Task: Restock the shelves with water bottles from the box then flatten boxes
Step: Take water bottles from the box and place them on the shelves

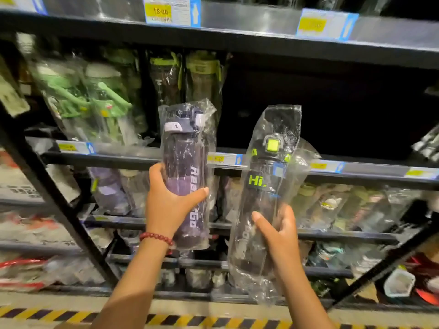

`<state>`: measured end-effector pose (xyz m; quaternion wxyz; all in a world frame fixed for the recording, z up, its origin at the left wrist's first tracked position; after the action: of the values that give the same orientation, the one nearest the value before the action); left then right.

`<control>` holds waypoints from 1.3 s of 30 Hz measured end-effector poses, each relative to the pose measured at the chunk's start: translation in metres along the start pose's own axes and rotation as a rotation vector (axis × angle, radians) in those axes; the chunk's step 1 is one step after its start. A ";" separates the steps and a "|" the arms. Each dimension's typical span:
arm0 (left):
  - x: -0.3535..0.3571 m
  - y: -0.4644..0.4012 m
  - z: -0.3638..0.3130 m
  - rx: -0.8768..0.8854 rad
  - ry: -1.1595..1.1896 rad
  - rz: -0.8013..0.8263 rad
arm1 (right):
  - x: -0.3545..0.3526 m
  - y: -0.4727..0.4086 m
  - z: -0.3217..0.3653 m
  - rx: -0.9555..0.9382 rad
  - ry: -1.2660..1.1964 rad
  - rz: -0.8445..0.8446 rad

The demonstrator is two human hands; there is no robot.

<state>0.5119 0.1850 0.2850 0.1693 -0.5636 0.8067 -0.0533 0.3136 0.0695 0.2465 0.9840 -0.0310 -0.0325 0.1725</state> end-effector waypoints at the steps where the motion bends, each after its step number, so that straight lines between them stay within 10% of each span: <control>1: 0.001 -0.011 -0.002 0.006 -0.014 -0.012 | 0.008 -0.008 0.001 -0.007 0.000 0.007; 19: 0.007 -0.176 0.000 0.043 0.160 0.093 | 0.145 -0.120 0.031 -0.032 -0.146 -0.025; 39: 0.055 -0.189 -0.021 -0.073 0.453 -0.078 | 0.113 -0.190 0.057 0.045 -0.436 -0.329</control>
<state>0.6565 0.0643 0.3458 -0.0385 -0.5739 0.8030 -0.1558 0.4799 -0.0671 0.3230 0.9690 0.0344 -0.2444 0.0138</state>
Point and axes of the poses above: each hand's wrist, its own y-axis away from the middle knuckle, its own x-axis out of the palm, z = x × y, the point moved 5 cm from there along -y, towards the middle knuckle, and after that the axes turned 8 degrees about -z, right-handed, at the moved point
